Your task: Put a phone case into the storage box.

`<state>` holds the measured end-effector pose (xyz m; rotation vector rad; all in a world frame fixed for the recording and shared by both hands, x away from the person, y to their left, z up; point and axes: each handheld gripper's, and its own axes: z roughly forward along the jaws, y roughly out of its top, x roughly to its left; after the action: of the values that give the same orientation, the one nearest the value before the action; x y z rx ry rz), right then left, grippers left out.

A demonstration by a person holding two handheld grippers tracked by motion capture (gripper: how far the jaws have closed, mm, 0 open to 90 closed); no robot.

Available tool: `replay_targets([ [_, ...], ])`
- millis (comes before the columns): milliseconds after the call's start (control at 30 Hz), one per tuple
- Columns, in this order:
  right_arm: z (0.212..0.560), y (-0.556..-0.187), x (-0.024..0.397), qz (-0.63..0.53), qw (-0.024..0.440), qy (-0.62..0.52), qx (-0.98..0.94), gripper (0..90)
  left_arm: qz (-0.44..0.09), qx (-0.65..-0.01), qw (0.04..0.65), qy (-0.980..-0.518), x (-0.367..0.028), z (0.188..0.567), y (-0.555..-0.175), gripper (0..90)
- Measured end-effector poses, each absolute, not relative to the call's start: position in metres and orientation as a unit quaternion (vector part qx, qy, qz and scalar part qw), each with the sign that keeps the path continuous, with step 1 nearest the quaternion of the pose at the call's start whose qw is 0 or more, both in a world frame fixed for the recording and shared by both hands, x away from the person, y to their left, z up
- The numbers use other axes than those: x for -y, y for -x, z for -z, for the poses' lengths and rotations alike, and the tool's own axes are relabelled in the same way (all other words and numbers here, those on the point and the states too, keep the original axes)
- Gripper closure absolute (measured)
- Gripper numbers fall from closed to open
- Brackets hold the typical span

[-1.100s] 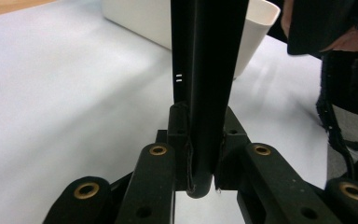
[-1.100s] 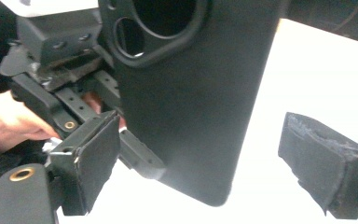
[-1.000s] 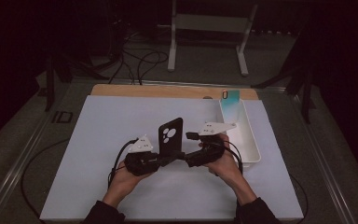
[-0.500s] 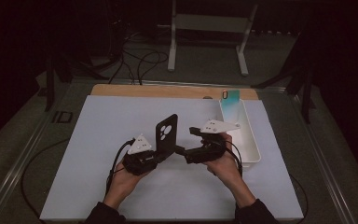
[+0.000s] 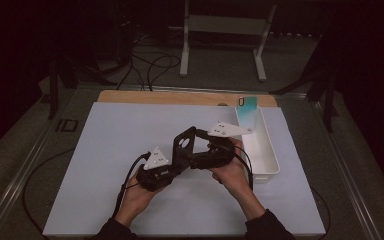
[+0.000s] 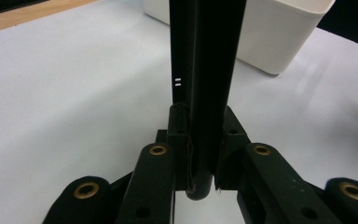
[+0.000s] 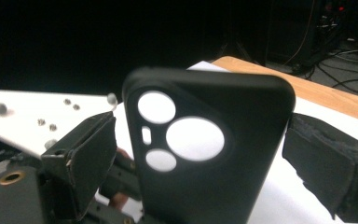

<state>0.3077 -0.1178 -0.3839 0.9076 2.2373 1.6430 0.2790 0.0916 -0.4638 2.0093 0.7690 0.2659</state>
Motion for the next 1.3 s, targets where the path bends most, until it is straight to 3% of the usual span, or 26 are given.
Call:
replay_targets([
  [867, 0.401, -0.317, 0.113, -0.565, 0.091, -0.347, -0.743, 9.7, -0.096, -0.302, 0.484, -0.815, -0.085, 0.464, -0.275, 80.8],
  [1300, 0.4, -0.315, 0.114, -0.553, 0.103, -0.347, -0.75, 13.3, -0.098, -0.303, 0.477, -0.819, -0.083, 0.466, -0.276, 79.6],
])
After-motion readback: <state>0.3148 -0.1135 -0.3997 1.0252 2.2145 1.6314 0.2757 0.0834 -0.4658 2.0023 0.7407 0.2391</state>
